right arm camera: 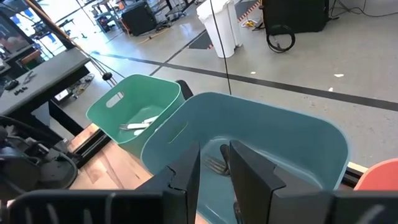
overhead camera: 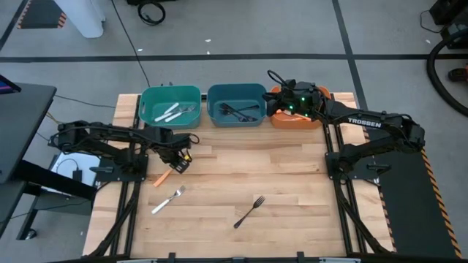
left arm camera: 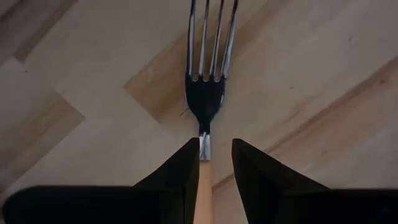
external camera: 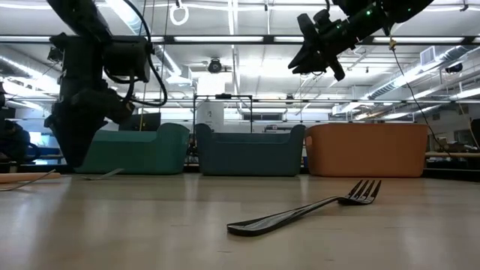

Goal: Sort silverware by color (type)
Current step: Put the yellow fork into the orange bin

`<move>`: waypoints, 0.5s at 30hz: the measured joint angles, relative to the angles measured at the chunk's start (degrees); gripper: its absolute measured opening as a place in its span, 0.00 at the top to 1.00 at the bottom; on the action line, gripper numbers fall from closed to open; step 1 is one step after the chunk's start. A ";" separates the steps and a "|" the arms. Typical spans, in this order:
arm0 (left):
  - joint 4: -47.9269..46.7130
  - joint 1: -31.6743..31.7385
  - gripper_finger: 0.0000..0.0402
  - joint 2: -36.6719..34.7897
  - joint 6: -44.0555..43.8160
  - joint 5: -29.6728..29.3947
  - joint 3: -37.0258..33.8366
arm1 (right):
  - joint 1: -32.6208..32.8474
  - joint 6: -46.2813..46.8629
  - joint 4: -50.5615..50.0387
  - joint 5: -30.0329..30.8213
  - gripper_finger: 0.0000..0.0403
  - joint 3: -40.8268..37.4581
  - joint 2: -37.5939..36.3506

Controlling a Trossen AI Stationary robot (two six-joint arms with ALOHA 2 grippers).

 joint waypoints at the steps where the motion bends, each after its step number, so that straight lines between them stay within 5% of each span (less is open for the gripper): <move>1: 0.38 0.00 0.74 0.01 0.01 0.00 -0.26 | 0.00 0.00 0.00 0.01 0.77 0.00 0.00; 15: 4.79 0.07 0.74 -0.18 -2.73 1.90 -6.90 | 0.00 0.04 -0.03 -0.02 0.77 0.00 0.00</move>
